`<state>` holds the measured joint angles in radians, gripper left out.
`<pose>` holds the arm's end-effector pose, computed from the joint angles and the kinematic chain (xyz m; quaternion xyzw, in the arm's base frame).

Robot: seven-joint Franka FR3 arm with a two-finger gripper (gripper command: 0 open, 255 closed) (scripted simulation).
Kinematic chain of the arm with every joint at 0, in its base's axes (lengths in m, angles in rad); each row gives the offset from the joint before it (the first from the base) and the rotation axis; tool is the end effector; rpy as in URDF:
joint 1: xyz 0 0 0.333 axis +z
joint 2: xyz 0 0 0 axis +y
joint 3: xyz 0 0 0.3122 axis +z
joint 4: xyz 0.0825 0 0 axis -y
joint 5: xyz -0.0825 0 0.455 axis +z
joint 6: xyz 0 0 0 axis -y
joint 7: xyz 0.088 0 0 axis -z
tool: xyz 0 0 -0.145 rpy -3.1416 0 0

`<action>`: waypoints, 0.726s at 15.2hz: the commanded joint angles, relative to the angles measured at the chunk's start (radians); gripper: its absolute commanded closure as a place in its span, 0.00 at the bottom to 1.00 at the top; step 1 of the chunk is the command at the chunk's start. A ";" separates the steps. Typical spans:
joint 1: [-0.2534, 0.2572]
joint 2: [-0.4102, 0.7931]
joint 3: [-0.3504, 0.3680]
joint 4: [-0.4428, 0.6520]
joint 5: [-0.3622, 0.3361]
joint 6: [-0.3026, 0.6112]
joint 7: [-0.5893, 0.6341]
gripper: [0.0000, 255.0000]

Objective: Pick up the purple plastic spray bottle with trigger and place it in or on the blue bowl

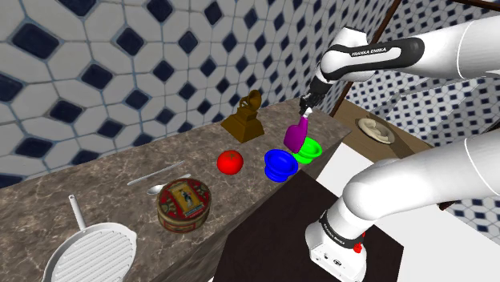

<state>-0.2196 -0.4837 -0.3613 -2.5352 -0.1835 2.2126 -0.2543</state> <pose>0.4031 -0.2633 0.3671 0.9925 -0.0994 0.0672 0.0225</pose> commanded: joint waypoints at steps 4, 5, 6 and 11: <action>0.001 0.035 -0.014 -0.045 -0.002 0.080 -0.004 1.00; 0.001 0.042 -0.017 -0.053 -0.002 0.095 -0.004 1.00; 0.002 0.050 -0.019 -0.061 -0.002 0.111 -0.005 1.00; 0.006 0.094 -0.034 -0.099 0.000 0.192 -0.011 1.00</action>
<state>-0.2151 -0.4006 -0.3922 -2.6247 -0.1837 2.3843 -0.2644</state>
